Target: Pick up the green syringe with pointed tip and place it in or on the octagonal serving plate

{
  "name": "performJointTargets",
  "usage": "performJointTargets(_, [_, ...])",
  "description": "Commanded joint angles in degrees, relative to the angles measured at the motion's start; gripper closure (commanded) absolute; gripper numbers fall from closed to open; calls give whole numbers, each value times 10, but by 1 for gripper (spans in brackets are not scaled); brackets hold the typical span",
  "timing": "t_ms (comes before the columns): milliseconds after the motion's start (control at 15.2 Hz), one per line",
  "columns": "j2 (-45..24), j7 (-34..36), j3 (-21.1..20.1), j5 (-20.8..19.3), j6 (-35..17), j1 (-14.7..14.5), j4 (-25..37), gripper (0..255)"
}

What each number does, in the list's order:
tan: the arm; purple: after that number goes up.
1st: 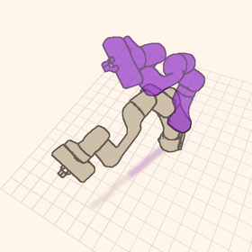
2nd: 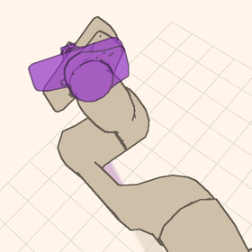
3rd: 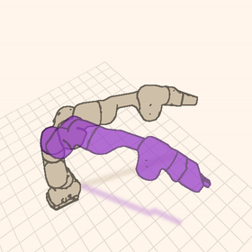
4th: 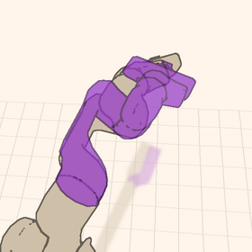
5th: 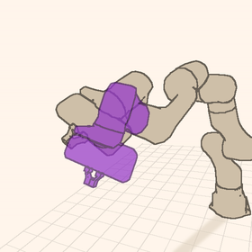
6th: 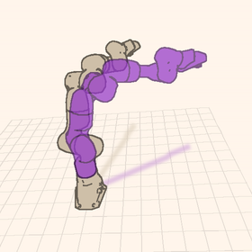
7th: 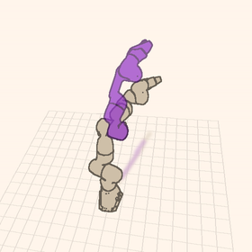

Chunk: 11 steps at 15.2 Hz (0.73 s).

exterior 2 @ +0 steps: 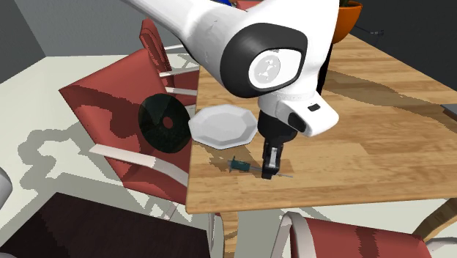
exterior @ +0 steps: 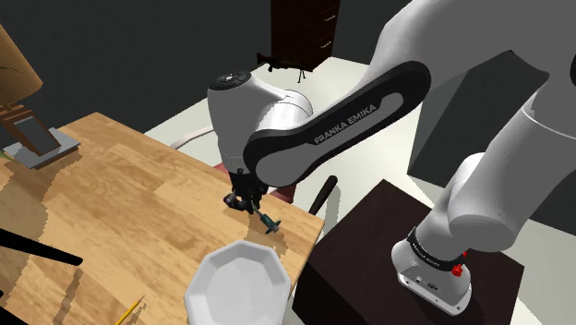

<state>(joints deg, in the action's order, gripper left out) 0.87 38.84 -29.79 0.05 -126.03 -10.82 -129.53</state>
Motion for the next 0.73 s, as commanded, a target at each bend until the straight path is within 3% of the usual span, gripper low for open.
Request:
performJointTargets(0, [-7, 1, 4, -3, -1, 3, -2, 255])
performJointTargets(660, [40, -15, 5, 22, 70, 2, 27, 255])
